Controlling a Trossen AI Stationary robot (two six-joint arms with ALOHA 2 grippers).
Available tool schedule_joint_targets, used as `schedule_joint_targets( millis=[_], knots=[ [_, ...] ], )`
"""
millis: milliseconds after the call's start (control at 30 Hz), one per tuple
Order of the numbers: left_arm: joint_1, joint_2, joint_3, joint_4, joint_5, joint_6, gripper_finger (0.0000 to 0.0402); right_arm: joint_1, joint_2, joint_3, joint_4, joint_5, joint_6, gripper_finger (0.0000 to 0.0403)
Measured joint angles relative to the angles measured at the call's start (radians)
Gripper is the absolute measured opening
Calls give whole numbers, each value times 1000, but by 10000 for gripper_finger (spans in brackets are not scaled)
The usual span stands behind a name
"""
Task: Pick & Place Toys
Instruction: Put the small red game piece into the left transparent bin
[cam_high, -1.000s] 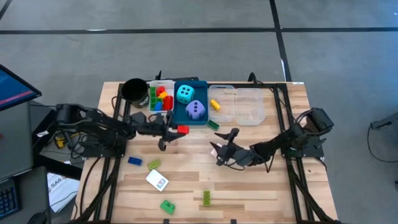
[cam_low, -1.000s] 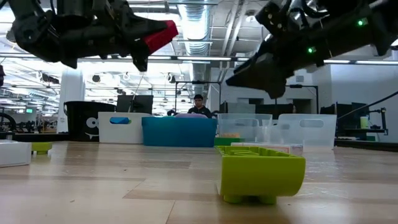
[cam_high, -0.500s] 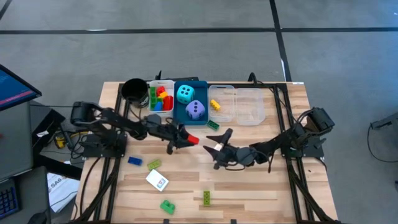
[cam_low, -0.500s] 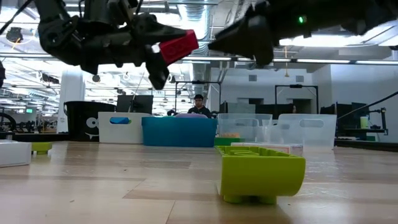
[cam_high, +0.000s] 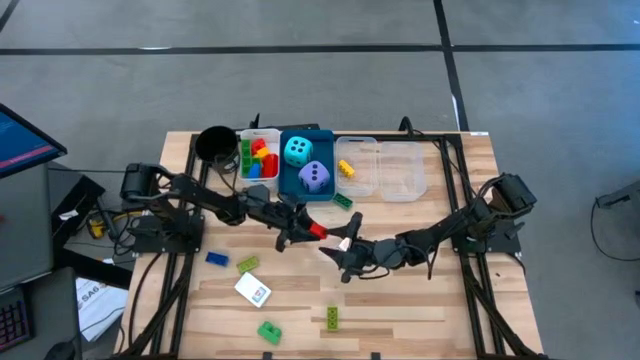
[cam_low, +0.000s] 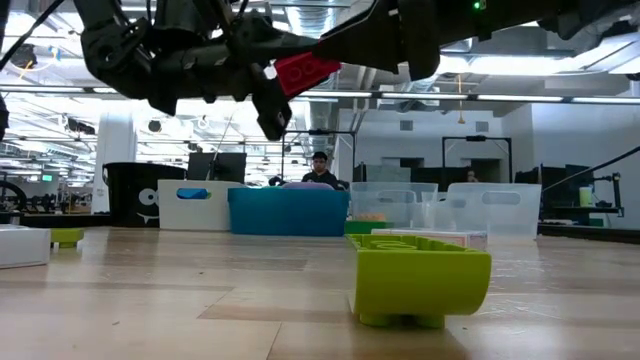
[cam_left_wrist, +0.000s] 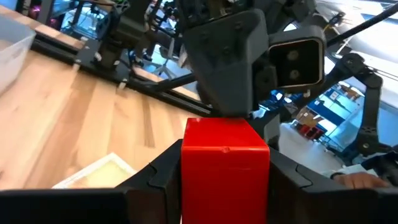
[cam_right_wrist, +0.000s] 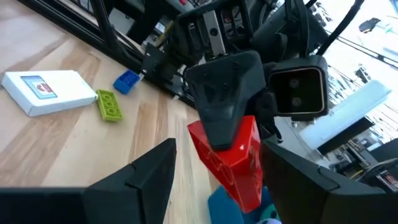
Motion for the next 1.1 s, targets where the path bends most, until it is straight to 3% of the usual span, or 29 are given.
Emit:
schedule_joint_targets(
  millis=[800, 1100],
  knots=[
    [-51, 2, 54, -103, -30, 10, 139, -13, 0, 0, -13, -18, -7, 226],
    [-51, 2, 54, -105, -55, 11, 139, -19, 0, 0, -14, -75, -5, 226]
  ],
)
